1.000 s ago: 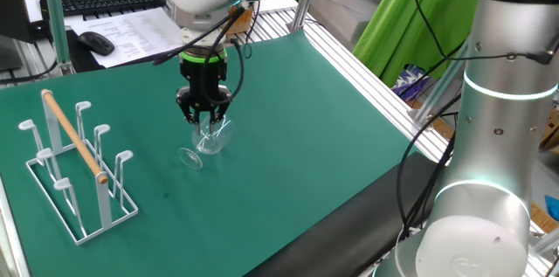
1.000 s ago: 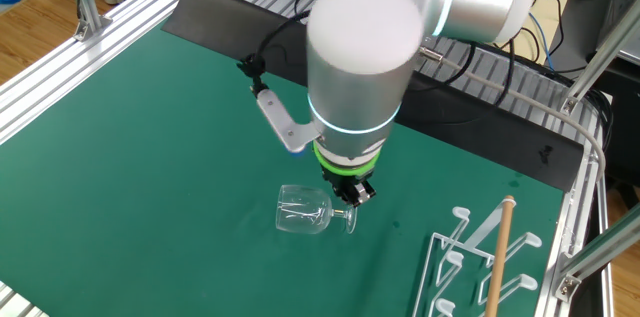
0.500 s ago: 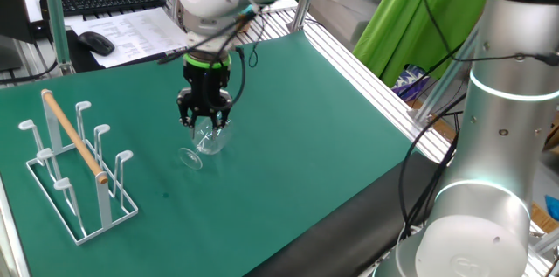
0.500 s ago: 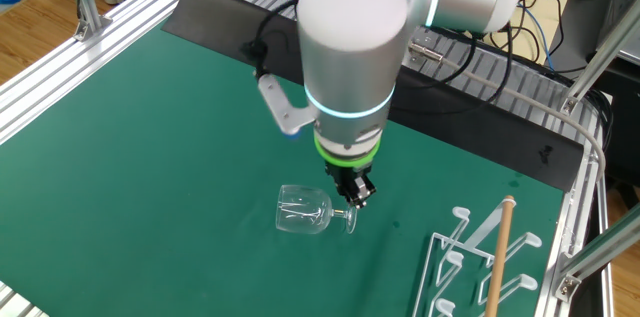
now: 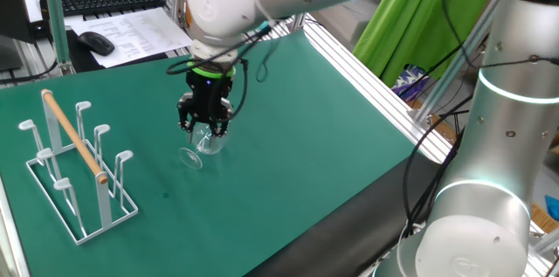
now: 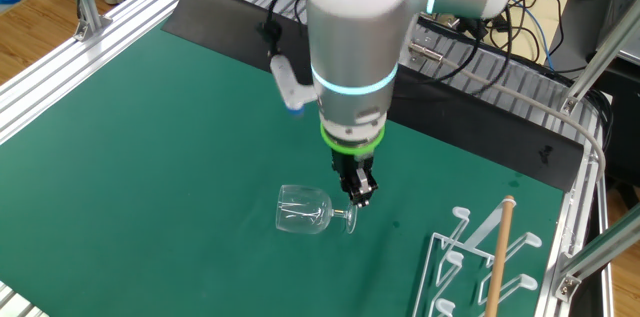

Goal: Put the cup on the cup rack

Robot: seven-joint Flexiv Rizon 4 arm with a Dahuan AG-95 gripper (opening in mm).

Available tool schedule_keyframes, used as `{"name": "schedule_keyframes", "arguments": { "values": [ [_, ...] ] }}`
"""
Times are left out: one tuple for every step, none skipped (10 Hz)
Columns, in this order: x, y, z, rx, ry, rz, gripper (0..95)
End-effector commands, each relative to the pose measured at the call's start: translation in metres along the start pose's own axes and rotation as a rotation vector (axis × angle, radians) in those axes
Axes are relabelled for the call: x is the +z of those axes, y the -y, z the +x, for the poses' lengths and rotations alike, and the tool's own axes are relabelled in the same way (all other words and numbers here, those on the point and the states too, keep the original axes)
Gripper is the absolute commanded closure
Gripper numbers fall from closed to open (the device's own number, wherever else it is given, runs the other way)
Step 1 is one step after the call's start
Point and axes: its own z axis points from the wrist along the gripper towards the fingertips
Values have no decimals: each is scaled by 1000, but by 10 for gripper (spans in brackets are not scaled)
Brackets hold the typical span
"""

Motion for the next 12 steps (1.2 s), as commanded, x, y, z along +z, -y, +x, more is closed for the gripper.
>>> {"name": "schedule_keyframes", "arguments": {
  "values": [
    [3, -3, -1, 59, 19, -59, 570],
    [4, -4, -1, 72, 27, -72, 570],
    [6, -5, -2, 85, 40, -84, 570],
    [9, -7, -3, 101, 49, -94, 570],
    [9, -7, -3, 107, 52, -98, 570],
    [10, -8, -4, 122, 74, -112, 570],
    [10, -8, -4, 131, 93, -120, 570],
    [11, -8, -4, 138, 102, -131, 570],
    [11, -9, -7, 145, 113, -143, 570],
    [10, -10, -9, 143, 111, -144, 760],
    [11, -11, -10, 143, 113, -143, 760],
    [14, -14, -13, 141, 120, -140, 760]
  ]
}}
